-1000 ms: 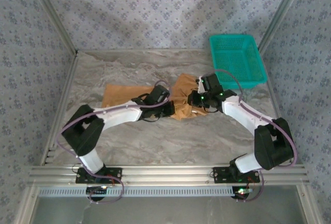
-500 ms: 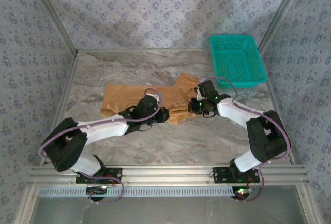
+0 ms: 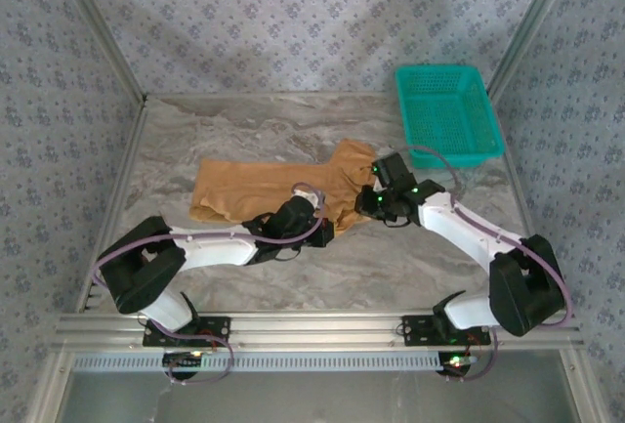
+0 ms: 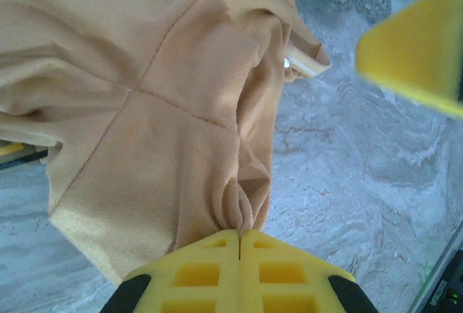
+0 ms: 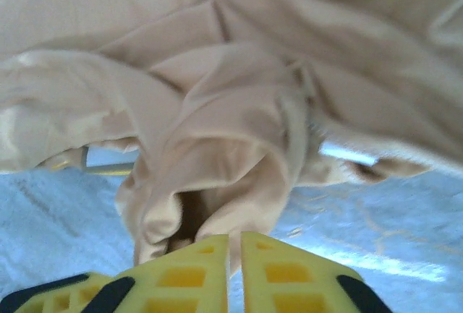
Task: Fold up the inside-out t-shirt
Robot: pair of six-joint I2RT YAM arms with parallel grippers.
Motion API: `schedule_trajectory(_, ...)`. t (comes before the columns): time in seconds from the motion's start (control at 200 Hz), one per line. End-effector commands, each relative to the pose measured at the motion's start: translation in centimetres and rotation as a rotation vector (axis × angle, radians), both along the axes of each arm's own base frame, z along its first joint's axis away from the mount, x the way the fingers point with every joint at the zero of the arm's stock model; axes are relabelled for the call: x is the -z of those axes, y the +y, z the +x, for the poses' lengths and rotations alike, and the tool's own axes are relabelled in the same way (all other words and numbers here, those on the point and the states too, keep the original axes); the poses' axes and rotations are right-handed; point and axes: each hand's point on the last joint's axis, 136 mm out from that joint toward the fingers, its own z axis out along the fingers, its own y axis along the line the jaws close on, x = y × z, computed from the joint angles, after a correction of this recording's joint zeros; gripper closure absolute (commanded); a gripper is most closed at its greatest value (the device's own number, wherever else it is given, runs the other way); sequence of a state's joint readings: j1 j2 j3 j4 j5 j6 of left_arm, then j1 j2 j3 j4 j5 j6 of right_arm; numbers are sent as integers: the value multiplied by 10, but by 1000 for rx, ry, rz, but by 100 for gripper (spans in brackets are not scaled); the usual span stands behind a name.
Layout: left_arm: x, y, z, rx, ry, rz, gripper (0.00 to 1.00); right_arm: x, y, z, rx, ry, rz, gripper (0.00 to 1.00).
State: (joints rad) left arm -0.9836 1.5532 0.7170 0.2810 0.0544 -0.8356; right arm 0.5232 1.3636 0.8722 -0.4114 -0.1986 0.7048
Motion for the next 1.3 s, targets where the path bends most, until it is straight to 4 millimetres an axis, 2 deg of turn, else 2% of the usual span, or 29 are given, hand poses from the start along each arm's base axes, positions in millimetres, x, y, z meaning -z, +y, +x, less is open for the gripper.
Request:
schedule_trajectory(0.0,-8,-3,5,-13,-27,-25,99,8,19,-6,-12,51,30,93)
schedule_trajectory(0.075,-11,-4,5,-12,-29,-27,99,17,27,-4,-25,72,-1,92)
schedule_trajectory(0.195,-13,-2,5,-14,-35,-28,99,33,30,4,-24,104,-63,67)
schedule_trajectory(0.27,-13,0,4,-18,-36,-25,100,44,31,8,-12,136,-92,64)
schedule_trajectory(0.39,-16,5,5,-28,-48,-24,100,57,30,14,4,155,-125,66)
schedule_trajectory(0.46,-17,6,5,-32,-55,-18,100,56,32,20,11,148,-123,83)
schedule_trajectory(0.535,-16,6,7,-34,-59,1,100,40,34,26,-5,116,-107,100)
schedule_trajectory(0.655,-16,8,21,-62,-60,19,100,-8,31,36,-49,-1,-84,100)
schedule_trajectory(0.829,-29,7,62,-124,-43,-58,100,-88,25,43,-99,-272,30,100)
schedule_trajectory(0.879,-34,3,70,-127,-47,-82,100,-103,25,38,-124,-343,75,100)
schedule_trajectory(0.969,-42,-6,82,-129,-57,-108,100,-118,24,23,-173,-449,153,100)
schedule_trajectory(1.034,-42,-13,86,-126,-52,-123,100,-115,16,13,-159,-493,177,100)
schedule_trajectory(1.089,-39,-19,89,-125,-42,-137,100,-98,3,6,-116,-488,166,100)
schedule_trajectory(1.144,-34,-23,89,-117,-31,-149,98,-70,-10,0,-78,-436,134,100)
schedule_trajectory(1.184,-32,-24,89,-111,-27,-149,88,-51,-18,-3,-63,-386,113,100)
schedule_trajectory(1.234,-29,-23,88,-102,-31,-131,70,-29,-27,-5,-49,-317,82,100)
schedule_trajectory(1.294,-30,-20,86,-81,-54,-91,59,-13,-34,-5,-43,-245,66,100)
